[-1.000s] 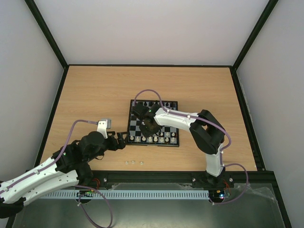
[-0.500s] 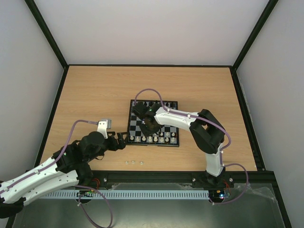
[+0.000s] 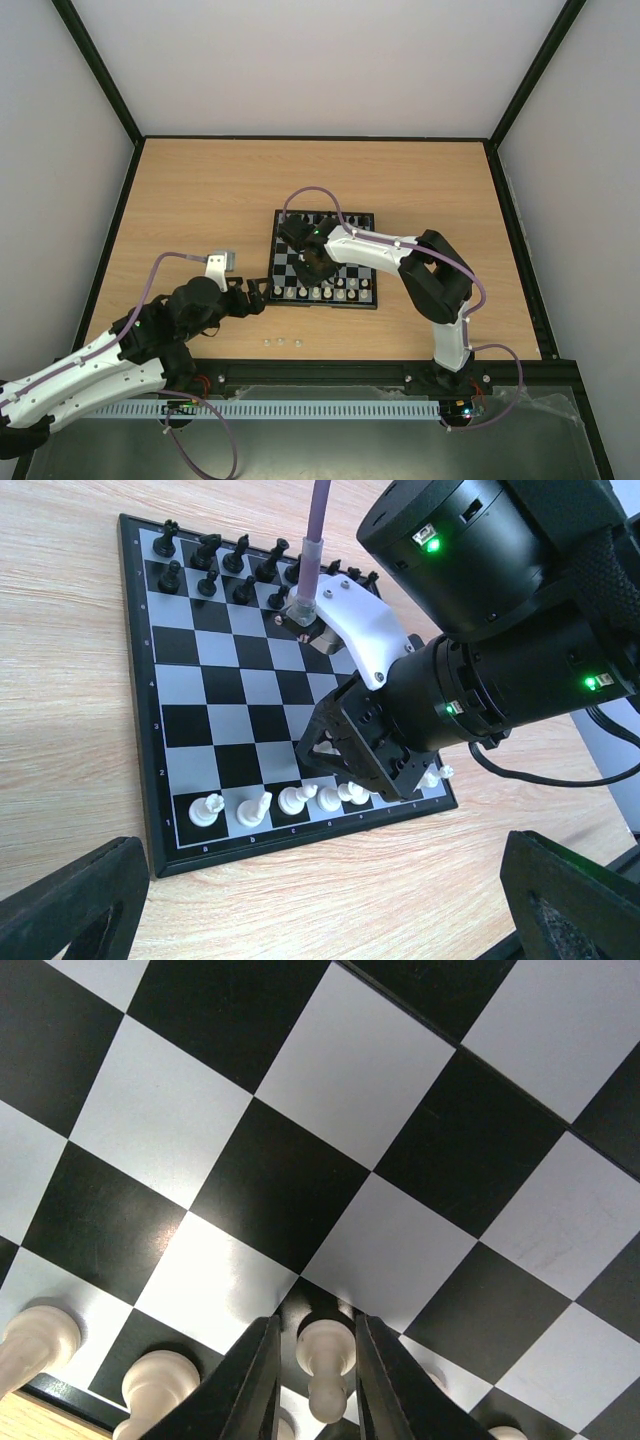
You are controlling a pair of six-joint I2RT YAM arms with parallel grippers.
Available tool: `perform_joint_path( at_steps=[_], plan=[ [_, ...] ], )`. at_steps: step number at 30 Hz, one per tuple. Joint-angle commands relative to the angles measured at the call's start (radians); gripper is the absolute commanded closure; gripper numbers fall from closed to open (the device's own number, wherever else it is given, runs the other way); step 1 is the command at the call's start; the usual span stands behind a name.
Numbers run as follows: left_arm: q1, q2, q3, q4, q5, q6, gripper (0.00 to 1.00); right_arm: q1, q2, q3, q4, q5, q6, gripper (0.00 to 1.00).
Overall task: Set up the chess pieces on the board
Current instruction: Place the chess piece on the chessboard.
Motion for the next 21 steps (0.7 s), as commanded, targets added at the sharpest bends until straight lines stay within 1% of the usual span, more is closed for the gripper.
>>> perform_joint_path(
  at_steps=[1,4,7,9,12,14,21],
  plan=[
    [0.003,0.012,-0.007,0.026,-0.010,0.009,0.01,-0.004,-0.022,0.027,-0.031,0.010,-0.012,0.78],
    [0.003,0.011,-0.005,0.027,-0.010,0.009,0.01,-0.005,-0.048,0.028,-0.036,0.028,-0.012,0.75],
    [0.003,0.013,-0.003,0.029,-0.010,0.009,0.01,-0.004,-0.084,0.034,-0.048,0.048,-0.010,0.68],
    [0.003,0.016,0.000,0.030,-0.010,0.009,0.01,-0.004,-0.117,0.039,-0.056,0.060,-0.002,0.65],
    [0.003,0.022,0.010,0.026,-0.006,0.009,0.01,-0.005,-0.188,0.033,-0.061,0.064,0.015,0.53],
    [0.003,0.027,0.019,0.017,-0.007,0.010,0.01,-0.005,-0.246,0.022,-0.062,0.059,0.024,0.39],
    [0.003,0.054,0.043,-0.009,-0.013,0.015,0.01,-0.005,-0.468,-0.097,-0.057,0.063,0.048,0.11]
  ],
)
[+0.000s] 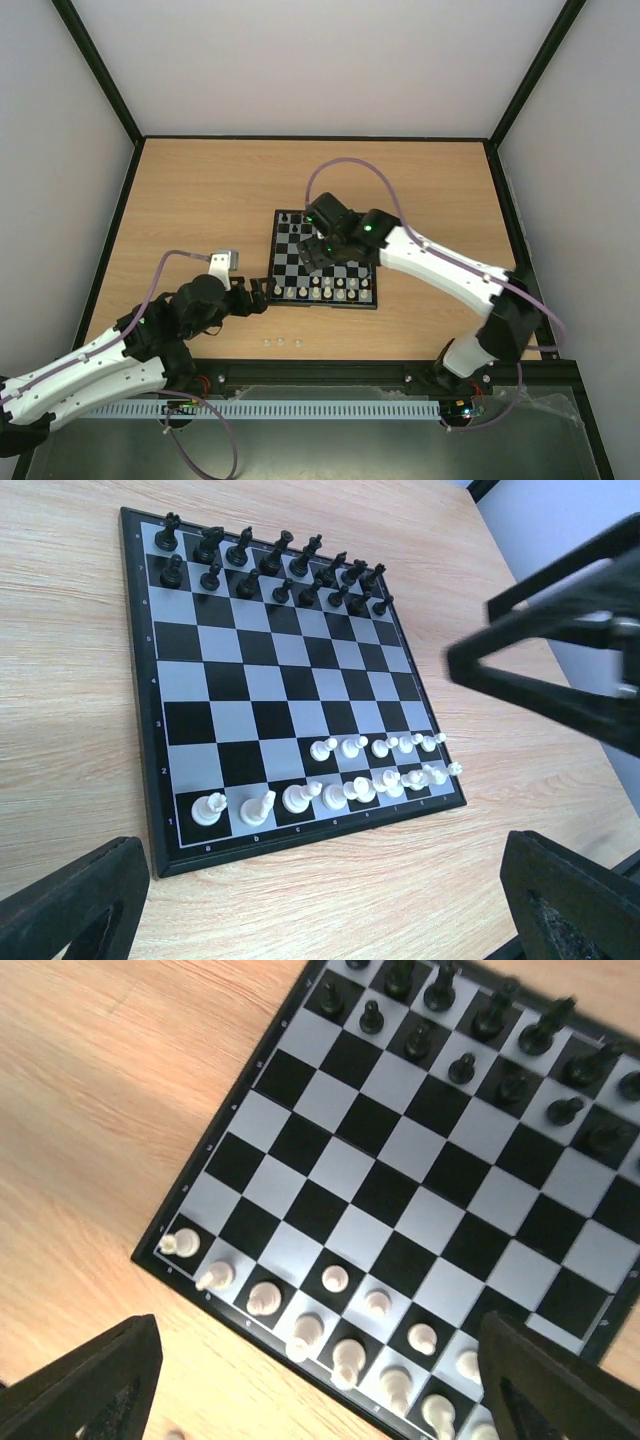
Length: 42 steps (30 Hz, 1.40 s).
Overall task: Set up the chess pieces on the board
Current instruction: Place the chess piece on the chessboard, then pick up the chess piece at the center of the board.
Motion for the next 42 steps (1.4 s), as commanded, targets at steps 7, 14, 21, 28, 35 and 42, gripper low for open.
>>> perform_joint_path(
  at_steps=[7,14,21,28,35,42],
  plan=[
    [0.004,0.044,0.060,-0.022,-0.020,0.017,0.01,-0.004,-0.264,-0.205,-0.047,-0.015,0.032,0.02],
    [0.004,0.082,0.093,-0.031,-0.070,0.018,0.01,0.003,-0.359,-0.299,-0.039,-0.090,0.043,0.01],
    [0.005,0.143,0.093,0.000,-0.067,-0.002,0.01,0.079,-0.378,-0.350,-0.026,-0.102,0.059,0.01],
    [0.004,0.135,0.067,0.016,-0.059,-0.039,0.01,0.231,-0.303,-0.373,0.017,-0.073,0.090,0.09],
    [0.004,0.052,0.048,0.010,-0.020,-0.062,0.01,0.313,-0.174,-0.375,0.075,-0.079,0.087,0.20],
    [0.003,-0.060,0.057,-0.048,-0.020,-0.072,0.01,0.367,-0.016,-0.338,0.106,-0.081,0.075,0.33]
  ],
)
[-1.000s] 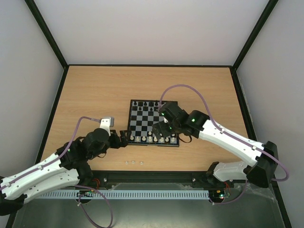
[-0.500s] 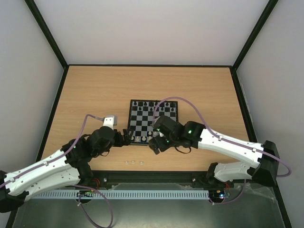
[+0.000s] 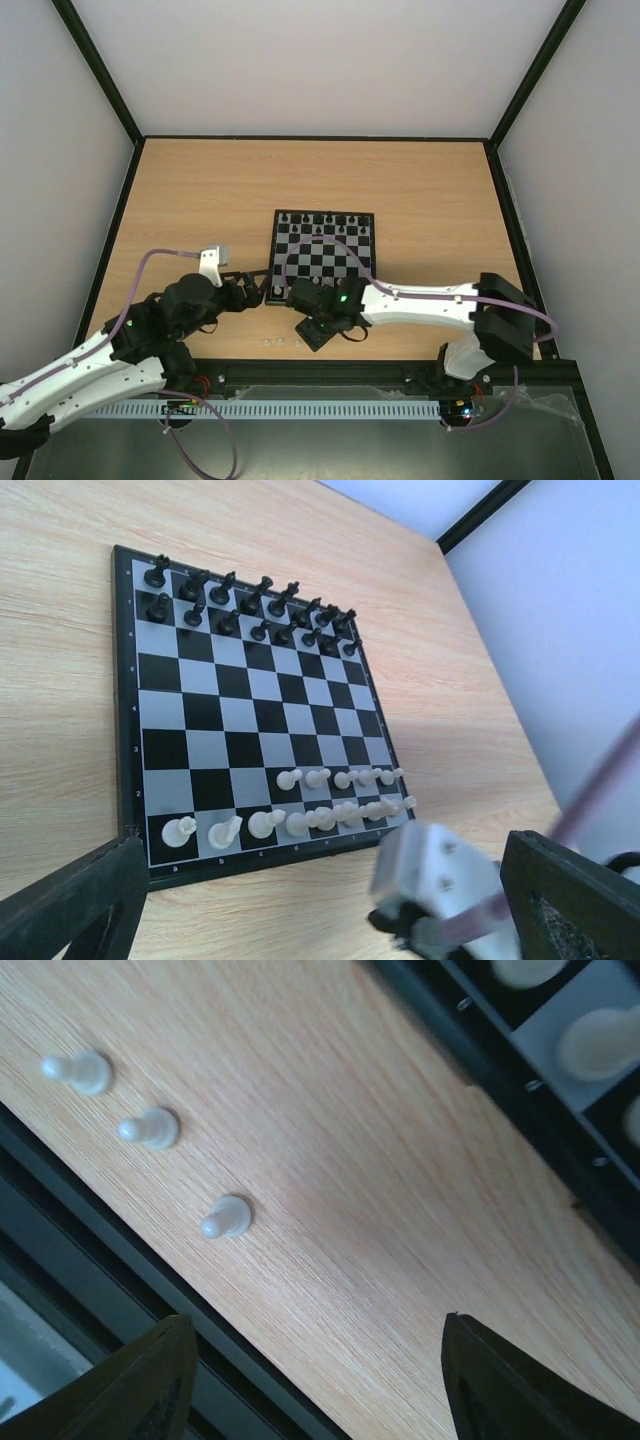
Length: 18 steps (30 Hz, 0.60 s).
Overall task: Set up the chess pieces on the board
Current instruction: Pick up the chess piece at the center of the board.
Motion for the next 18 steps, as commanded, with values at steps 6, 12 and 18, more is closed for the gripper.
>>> perform_joint_path(
  at_steps=[6,12,18],
  plan=[
    [0.003,-0.099,-0.012,-0.049,0.005,-0.019,0.01,0.063,0.166,0.093,0.002,-0.010,-0.017,0.44],
    [0.003,-0.110,-0.007,-0.050,0.014,-0.012,0.01,0.077,0.234,0.145,-0.004,-0.018,-0.017,0.53],
    [0.003,-0.116,-0.011,-0.048,0.028,-0.009,0.01,0.082,0.282,0.169,-0.017,-0.002,-0.007,0.57]
  ],
)
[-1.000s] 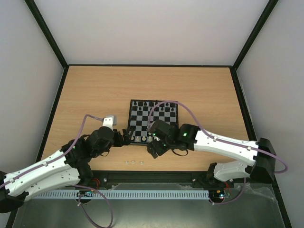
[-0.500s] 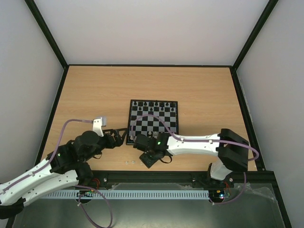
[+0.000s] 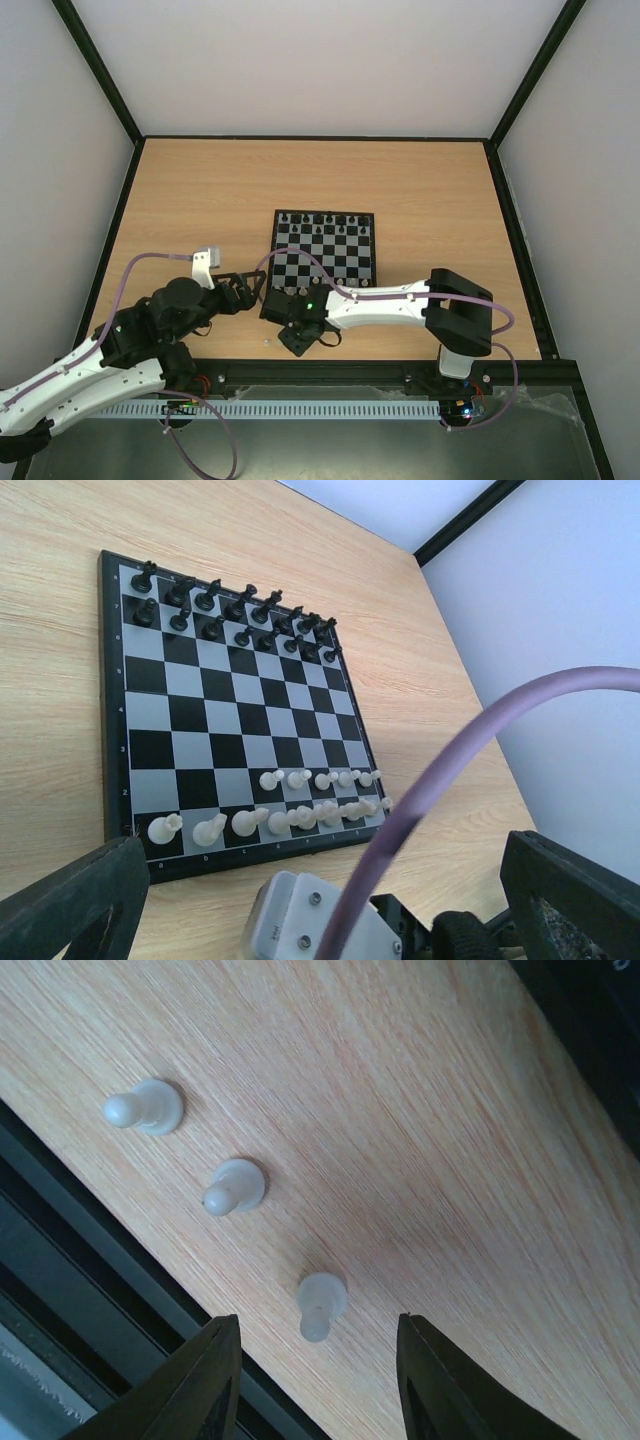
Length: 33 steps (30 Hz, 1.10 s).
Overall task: Set up the chess pieces on the board
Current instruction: Pick up the chess piece at the center of the board.
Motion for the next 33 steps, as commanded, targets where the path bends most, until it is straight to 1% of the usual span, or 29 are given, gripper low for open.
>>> perform_joint_path(
  at_steps=[1,15,24,30,33],
  plan=[
    [0.003,-0.017,-0.012,-0.013,0.018,0.005,0.01,0.010,0.041,0.028,-0.044,0.015,0.010,0.57],
    [0.003,-0.041,-0.005,-0.027,0.027,0.011,0.01,0.009,0.101,0.065,-0.064,0.024,0.016,0.76],
    [0.003,-0.040,-0.005,-0.025,0.027,0.018,0.01,0.009,0.119,0.070,-0.081,0.031,0.020,0.80],
    [0.003,-0.030,-0.005,-0.016,0.029,0.023,0.01,0.009,0.108,0.060,-0.089,0.035,0.024,0.80],
    [0.003,-0.022,-0.006,-0.008,0.032,0.023,0.01,0.009,0.105,0.056,-0.090,0.037,0.024,0.85]
  ],
)
